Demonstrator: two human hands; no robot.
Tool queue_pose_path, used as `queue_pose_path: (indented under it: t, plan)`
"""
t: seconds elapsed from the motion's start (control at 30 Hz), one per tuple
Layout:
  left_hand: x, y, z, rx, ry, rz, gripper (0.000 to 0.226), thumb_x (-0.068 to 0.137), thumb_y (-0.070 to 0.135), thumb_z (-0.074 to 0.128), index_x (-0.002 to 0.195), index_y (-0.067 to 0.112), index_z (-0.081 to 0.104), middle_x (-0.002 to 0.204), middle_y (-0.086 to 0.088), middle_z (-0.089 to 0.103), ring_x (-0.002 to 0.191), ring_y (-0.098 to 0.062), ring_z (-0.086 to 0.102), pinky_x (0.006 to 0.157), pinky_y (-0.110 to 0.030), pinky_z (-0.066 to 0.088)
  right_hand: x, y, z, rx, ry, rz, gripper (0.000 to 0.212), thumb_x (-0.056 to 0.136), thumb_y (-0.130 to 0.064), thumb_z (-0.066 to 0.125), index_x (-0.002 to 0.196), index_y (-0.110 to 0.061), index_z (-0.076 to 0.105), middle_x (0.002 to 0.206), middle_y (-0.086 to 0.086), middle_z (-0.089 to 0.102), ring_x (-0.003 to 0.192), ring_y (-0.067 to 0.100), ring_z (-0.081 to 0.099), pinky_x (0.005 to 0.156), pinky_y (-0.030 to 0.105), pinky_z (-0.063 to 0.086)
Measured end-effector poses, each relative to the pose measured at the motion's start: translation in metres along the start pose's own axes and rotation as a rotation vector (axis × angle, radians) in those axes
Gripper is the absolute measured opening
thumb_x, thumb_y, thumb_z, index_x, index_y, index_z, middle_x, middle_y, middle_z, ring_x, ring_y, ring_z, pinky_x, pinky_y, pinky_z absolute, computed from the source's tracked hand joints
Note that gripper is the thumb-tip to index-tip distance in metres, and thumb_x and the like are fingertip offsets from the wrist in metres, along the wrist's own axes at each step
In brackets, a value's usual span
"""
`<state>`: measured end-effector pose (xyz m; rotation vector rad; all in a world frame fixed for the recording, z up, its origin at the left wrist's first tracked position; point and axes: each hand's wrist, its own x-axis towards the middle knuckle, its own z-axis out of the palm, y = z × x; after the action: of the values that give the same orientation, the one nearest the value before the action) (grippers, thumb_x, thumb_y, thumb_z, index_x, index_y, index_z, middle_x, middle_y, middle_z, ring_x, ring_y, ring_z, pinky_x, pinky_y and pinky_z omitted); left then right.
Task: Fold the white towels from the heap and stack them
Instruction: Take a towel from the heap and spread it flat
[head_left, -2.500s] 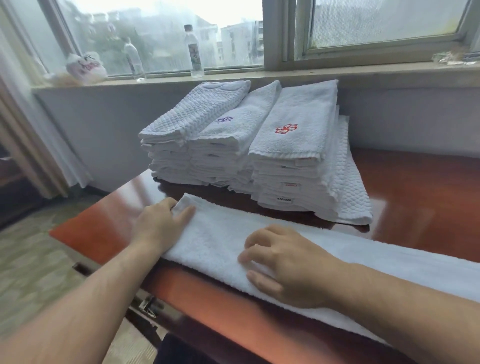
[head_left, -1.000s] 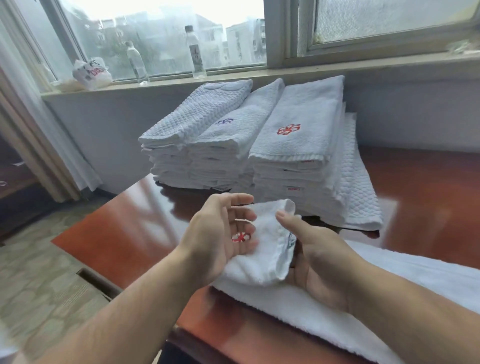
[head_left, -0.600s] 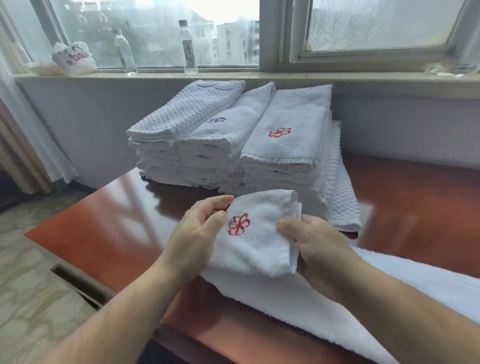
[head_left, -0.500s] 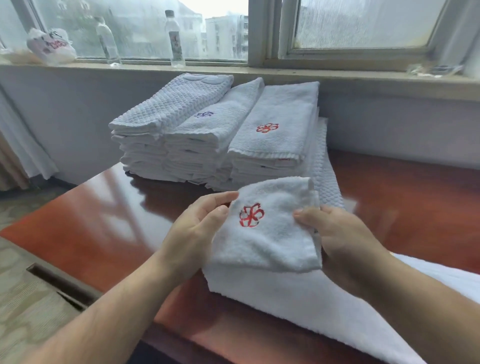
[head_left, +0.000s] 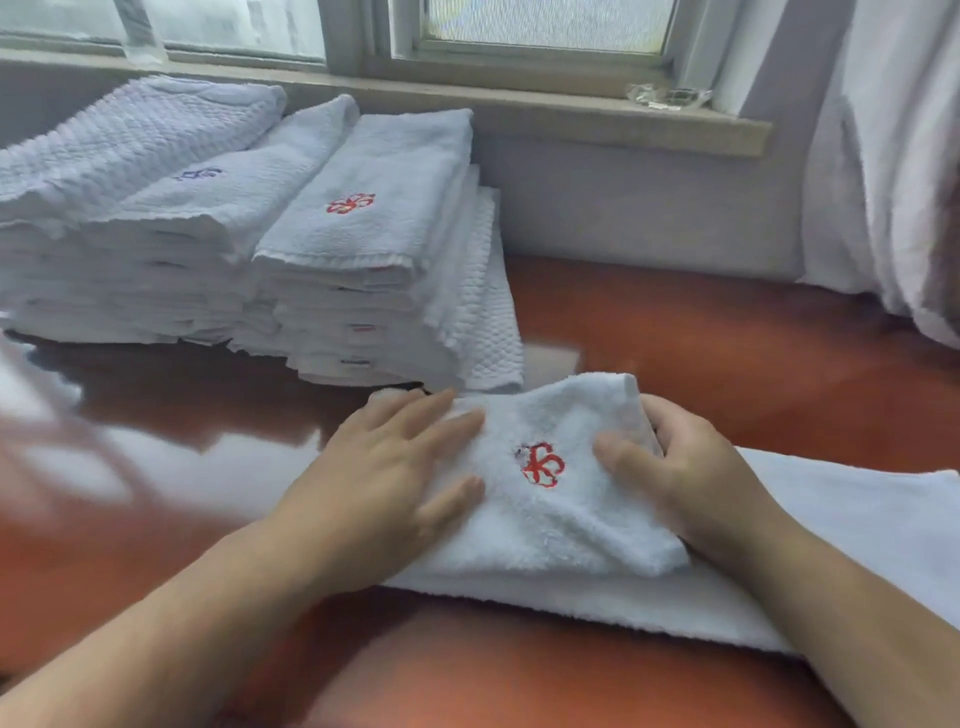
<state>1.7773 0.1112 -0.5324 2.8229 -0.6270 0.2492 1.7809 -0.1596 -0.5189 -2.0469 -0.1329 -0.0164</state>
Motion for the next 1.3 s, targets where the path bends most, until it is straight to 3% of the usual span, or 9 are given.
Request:
queue_pose_path:
  t: [0.23,0.37,0.53,0.63,0.83,0.97,1.07,1.2,1.3]
  plan:
    - [0.000,-0.053,-0.015,-0.020,-0.051,-0.106,0.077,0.076,0.080,0.025,0.148,0.054,0.035,0.160,0.019,0.030,0.148,-0.003,0.015,0.119,-0.023,0.006,0.031,-0.012,0.037,-0.031,-0.056,-0.050,0.013,0.095,-0.035,0.067,0.088,-0.025,0.071,0.076,-0.015,0.073,0.065,0.001,0.066,0.057,0.018,0.047]
    - [-0.010,-0.069,-0.026,-0.049,-0.024,-0.154,0.078,0.078,0.078,0.030,0.148,0.046,0.041,0.159,0.015,0.034,0.148,-0.008,0.018,0.120,-0.027,0.013,0.041,-0.023,0.058,0.109,-0.046,-0.165,0.016,0.096,-0.028,0.068,0.084,-0.018,0.071,0.065,-0.013,0.066,0.058,0.003,0.059,0.055,0.021,0.044]
    - [-0.023,-0.058,-0.042,-0.230,0.091,-0.136,0.064,0.086,0.075,0.036,0.145,0.050,0.043,0.154,0.028,0.032,0.145,0.007,0.014,0.113,-0.015,0.014,0.028,-0.029,0.035,0.427,-0.147,-0.098,0.021,0.098,-0.026,0.068,0.105,-0.007,0.074,0.101,0.013,0.077,0.093,0.031,0.075,0.079,0.044,0.062]
    - [-0.020,-0.039,-0.049,-0.298,0.141,-0.091,0.063,0.087,0.074,0.034,0.144,0.050,0.045,0.150,0.037,0.032,0.143,0.011,0.015,0.109,-0.011,0.016,0.025,-0.027,-0.004,0.554,-0.222,-0.074,0.032,0.090,-0.032,0.070,0.109,-0.007,0.075,0.111,0.021,0.074,0.100,0.038,0.073,0.076,0.041,0.062]
    - [0.013,0.016,-0.032,-0.103,0.014,-0.052,0.057,0.094,0.060,0.033,0.150,0.049,0.032,0.161,0.024,0.021,0.148,-0.002,0.010,0.118,-0.024,0.004,0.018,0.011,-0.090,0.495,-0.082,0.065,0.027,0.083,-0.026,0.068,0.104,-0.011,0.078,0.111,0.024,0.073,0.093,0.036,0.075,0.068,0.039,0.062]
    - [0.031,0.030,-0.008,0.052,-0.104,-0.007,0.065,0.093,0.068,0.017,0.154,0.047,0.016,0.166,0.015,0.009,0.150,-0.007,0.000,0.116,-0.027,-0.005,0.016,0.037,-0.110,-0.086,-0.038,0.173,0.019,0.085,-0.034,0.070,0.100,-0.024,0.077,0.098,0.005,0.079,0.088,0.027,0.076,0.082,0.052,0.061]
    - [0.031,0.031,0.006,0.155,-0.101,-0.001,0.078,0.084,0.070,-0.003,0.157,0.045,0.010,0.167,0.011,0.010,0.152,-0.010,0.002,0.116,-0.030,-0.006,0.017,0.037,-0.108,-0.230,0.007,0.171,0.025,0.082,-0.049,0.070,0.099,-0.031,0.075,0.091,-0.008,0.078,0.080,0.015,0.076,0.072,0.041,0.062]
    - [0.035,0.027,0.003,0.087,-0.116,-0.017,0.086,0.076,0.076,-0.005,0.156,0.049,0.011,0.166,0.018,0.007,0.151,-0.003,-0.003,0.115,-0.023,-0.009,0.015,0.033,-0.116,0.066,-0.039,0.123,0.016,0.091,-0.022,0.070,0.104,-0.027,0.076,0.104,0.004,0.078,0.092,0.023,0.076,0.072,0.035,0.061]
    - [0.042,0.037,-0.008,-0.010,-0.064,0.009,0.082,0.077,0.078,0.000,0.152,0.053,0.020,0.162,0.026,0.014,0.149,0.002,0.001,0.115,-0.020,-0.004,0.010,0.027,-0.138,0.443,-0.073,0.030,0.027,0.086,-0.022,0.068,0.110,-0.014,0.076,0.111,0.019,0.074,0.100,0.036,0.074,0.072,0.040,0.061]
